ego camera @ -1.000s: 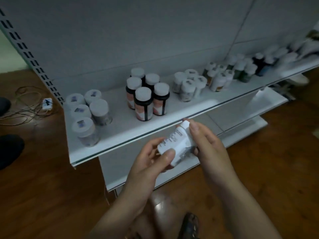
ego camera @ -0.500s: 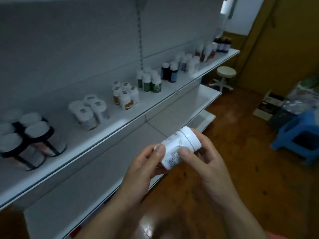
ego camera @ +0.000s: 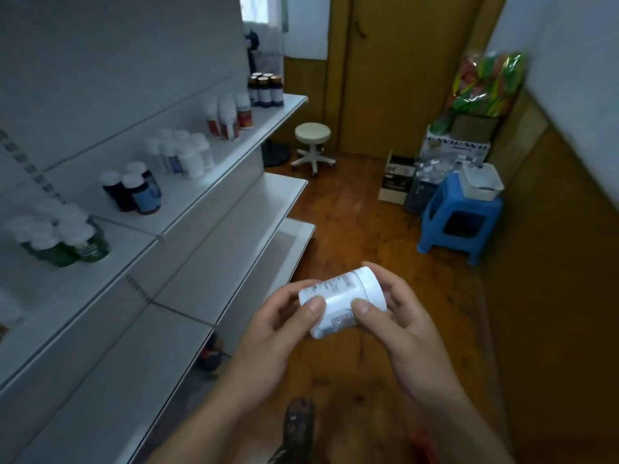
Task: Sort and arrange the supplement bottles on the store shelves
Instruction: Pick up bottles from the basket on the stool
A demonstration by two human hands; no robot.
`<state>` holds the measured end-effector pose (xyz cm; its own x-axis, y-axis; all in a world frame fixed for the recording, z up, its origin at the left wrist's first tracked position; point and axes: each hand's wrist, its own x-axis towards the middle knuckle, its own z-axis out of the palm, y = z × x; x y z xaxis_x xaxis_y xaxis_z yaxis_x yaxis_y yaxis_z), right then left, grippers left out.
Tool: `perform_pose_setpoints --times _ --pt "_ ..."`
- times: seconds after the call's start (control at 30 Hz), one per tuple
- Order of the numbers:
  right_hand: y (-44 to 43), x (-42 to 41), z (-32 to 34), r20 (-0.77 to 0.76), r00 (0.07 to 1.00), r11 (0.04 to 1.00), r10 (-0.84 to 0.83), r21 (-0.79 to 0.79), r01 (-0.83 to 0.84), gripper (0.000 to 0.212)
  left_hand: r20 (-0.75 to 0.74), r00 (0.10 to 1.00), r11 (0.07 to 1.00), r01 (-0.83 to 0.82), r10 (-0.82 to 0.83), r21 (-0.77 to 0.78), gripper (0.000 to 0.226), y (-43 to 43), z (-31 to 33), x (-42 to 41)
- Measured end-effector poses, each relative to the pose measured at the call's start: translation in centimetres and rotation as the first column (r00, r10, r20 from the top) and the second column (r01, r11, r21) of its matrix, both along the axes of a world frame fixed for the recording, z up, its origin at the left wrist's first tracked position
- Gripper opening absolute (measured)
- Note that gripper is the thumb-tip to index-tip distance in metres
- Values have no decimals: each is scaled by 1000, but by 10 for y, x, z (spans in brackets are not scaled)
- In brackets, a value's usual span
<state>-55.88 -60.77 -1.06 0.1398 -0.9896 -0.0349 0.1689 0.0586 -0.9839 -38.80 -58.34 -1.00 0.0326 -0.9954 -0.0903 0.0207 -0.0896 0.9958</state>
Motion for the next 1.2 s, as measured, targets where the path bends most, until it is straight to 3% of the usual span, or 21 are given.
perform_pose_setpoints --times 0.13,0.37,0.73,0.9,1.2 --pt "-83 -30 -12 -53 998 999 -42 13 43 48 26 997 997 72 -72 9 38 -95 -11 -23" --pt "-241 -85 5 -206 972 993 -111 18 117 45 -52 974 972 223 -219 74 37 -288 -2 -64" --pt "-421 -238 -20 -249 890 892 -382 153 426 45 13 835 832 546 -550 98 48 -526 -22 -220" --pt "-518 -327 -38 -261 875 874 -407 166 456 41 134 781 792 597 -610 124 43 -627 -43 -310" --pt "-699 -432 -62 -309 899 889 -311 240 390 29 262 771 815 549 -580 187 36 -791 -68 -405"
